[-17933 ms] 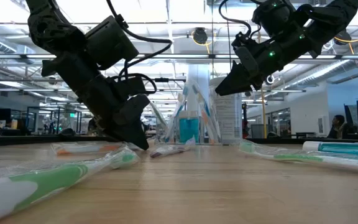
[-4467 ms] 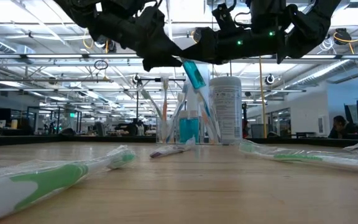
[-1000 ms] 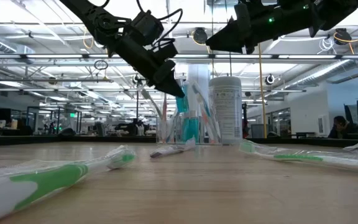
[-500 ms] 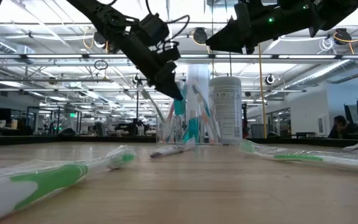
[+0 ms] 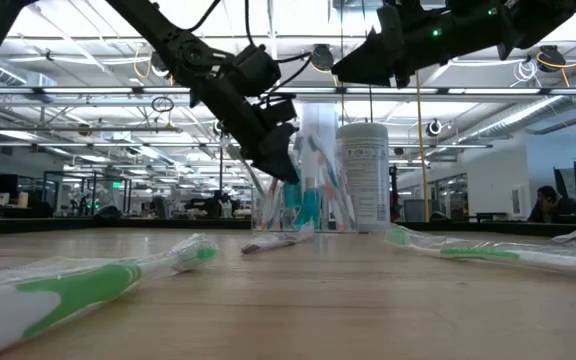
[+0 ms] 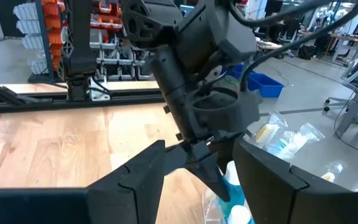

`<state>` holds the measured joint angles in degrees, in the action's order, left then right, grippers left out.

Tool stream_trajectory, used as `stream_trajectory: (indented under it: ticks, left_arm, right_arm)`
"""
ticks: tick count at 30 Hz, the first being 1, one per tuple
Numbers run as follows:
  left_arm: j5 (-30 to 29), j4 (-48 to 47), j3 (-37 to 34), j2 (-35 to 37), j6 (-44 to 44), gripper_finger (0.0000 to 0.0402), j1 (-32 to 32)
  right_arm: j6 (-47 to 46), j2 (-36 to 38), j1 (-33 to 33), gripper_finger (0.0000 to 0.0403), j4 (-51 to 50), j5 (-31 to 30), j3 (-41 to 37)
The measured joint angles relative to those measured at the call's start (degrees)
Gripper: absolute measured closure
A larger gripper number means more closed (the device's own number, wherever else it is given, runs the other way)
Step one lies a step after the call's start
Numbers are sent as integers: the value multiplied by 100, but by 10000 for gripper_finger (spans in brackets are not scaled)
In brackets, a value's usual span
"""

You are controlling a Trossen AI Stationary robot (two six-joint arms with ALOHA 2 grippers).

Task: Pick & Place toothbrushing station
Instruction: Put the blue mouthwash into the transparent organizer, then put the green toothbrush into the transparent organizer

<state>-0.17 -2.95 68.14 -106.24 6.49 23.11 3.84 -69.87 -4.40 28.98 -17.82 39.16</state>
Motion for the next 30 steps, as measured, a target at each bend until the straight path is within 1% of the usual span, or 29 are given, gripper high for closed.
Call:
stream_trajectory:
  ticks: [3, 8, 10, 12, 15, 18, 20, 23, 26, 30]
  left_arm:
    - [5, -21, 0, 0, 3, 272, -4]
    - [-7, -5, 0, 27, 83, 217, -13]
    - [-154, 11, 0, 125, 141, 201, -48]
    - [-473, 77, 0, 275, 197, 192, -95]
    - [-1030, 203, 0, 443, 245, 189, -168]
    - [-1365, 605, 0, 519, 239, 188, -243]
    - [-1356, 833, 0, 524, 280, 188, -291]
    - [-1284, 866, 0, 474, 445, 188, -362]
    - [-1359, 527, 0, 459, 518, 188, -411]
    - [-1411, 332, 0, 464, 506, 188, -420]
  right_arm:
    - [2, 0, 0, 220, -55, -2, 0]
    - [2, 0, 1, 220, -59, -2, 0]
    - [2, 0, 0, 220, -60, -2, 0]
    - [2, 0, 2, 220, -60, -4, 0]
    - [2, 0, 1, 220, -93, -2, 2]
    - [-1, 0, 0, 220, -134, -3, 2]
    - [-9, 0, 0, 220, -141, -4, 2]
    - [-7, 0, 0, 220, -143, 0, 2]
    - [-13, 0, 0, 220, -156, 2, 2]
    - [-15, 0, 0, 220, -214, 4, 2]
